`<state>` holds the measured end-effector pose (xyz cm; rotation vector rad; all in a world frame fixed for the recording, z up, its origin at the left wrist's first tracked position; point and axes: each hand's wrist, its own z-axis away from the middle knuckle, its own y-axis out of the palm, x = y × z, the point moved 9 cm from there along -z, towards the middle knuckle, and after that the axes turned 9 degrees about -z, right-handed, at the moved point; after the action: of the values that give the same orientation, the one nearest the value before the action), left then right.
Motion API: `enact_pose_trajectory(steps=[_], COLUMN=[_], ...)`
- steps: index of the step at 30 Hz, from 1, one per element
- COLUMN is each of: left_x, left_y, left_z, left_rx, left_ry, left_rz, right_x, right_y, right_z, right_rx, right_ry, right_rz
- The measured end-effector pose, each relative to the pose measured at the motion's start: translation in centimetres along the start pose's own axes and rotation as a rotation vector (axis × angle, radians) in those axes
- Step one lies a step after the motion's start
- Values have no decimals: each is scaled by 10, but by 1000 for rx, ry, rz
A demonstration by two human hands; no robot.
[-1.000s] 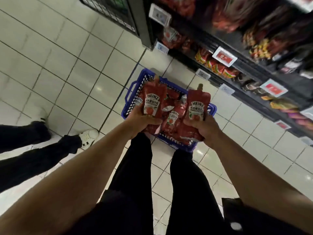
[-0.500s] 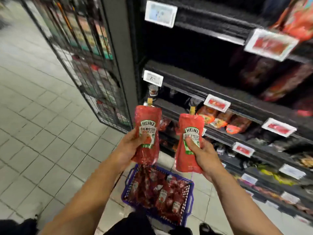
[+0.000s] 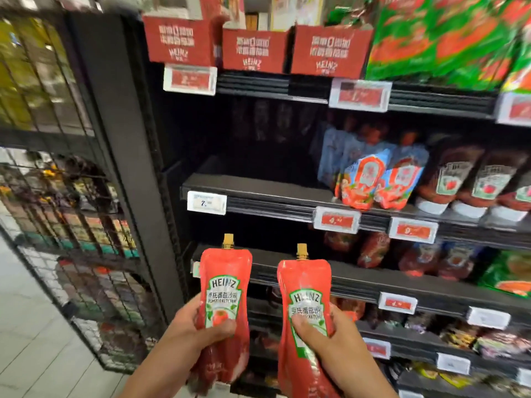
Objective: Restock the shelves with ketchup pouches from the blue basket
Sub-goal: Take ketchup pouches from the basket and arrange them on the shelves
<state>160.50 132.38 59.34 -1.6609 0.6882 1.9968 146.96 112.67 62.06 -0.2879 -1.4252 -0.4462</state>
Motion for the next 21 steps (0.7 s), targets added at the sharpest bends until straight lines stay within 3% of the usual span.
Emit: enact_pose_trajectory(steps=[4,8,17,21], left_x=[-10,-37,-160,-190], left_y=[12,21,26,14], left_z=[-12,-24,-74,-110], left_rx=[-53,-120,-214,-166], left_ry=[-5,31,313,337], left_rz=[59,72,-268,-360], right_x=[17,51,104,125], right_y=[-15,-19,-16,-12], right_z=[-14,-38,-89,-108], right_rx=[4,119,244,194], right_ry=[29,-19,-23,-33], right_rz=[14,20,-176,-155])
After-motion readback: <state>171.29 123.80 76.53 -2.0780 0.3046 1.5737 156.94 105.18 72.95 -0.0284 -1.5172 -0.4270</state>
